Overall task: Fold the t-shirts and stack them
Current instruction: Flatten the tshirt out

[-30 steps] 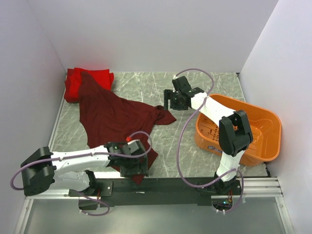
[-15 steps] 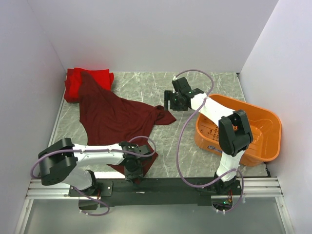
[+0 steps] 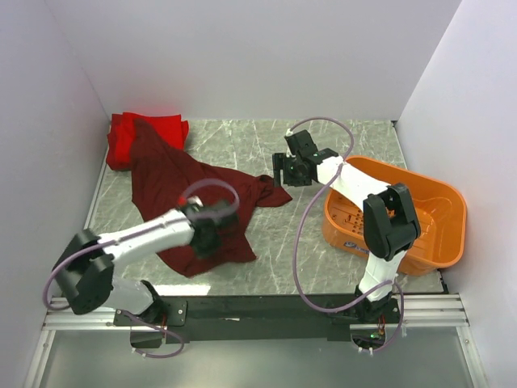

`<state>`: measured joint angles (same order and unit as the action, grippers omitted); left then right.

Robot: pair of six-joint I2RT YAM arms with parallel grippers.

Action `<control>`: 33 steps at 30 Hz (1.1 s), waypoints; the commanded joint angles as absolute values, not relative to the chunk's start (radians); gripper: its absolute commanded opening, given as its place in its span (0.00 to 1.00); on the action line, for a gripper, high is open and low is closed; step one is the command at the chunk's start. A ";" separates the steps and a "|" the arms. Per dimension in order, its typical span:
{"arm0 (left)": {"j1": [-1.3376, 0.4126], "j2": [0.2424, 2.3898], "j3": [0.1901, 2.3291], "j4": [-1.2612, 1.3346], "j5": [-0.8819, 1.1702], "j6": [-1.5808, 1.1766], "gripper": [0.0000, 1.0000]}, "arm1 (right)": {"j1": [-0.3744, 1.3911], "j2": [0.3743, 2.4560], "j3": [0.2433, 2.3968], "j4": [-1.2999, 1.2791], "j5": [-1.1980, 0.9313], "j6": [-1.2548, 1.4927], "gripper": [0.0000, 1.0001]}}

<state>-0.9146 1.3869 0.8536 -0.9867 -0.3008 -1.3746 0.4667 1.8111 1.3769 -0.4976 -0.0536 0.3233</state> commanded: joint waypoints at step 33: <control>-0.048 1.094 1.152 -1.074 -0.744 -1.264 0.01 | 0.497 1.954 1.416 -0.522 -0.083 0.233 0.75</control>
<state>-0.0544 1.1126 1.1397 -1.0962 -0.7158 -1.2797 0.4885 1.9362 1.3731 -0.5358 -0.0799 0.2615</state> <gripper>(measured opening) 0.022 0.750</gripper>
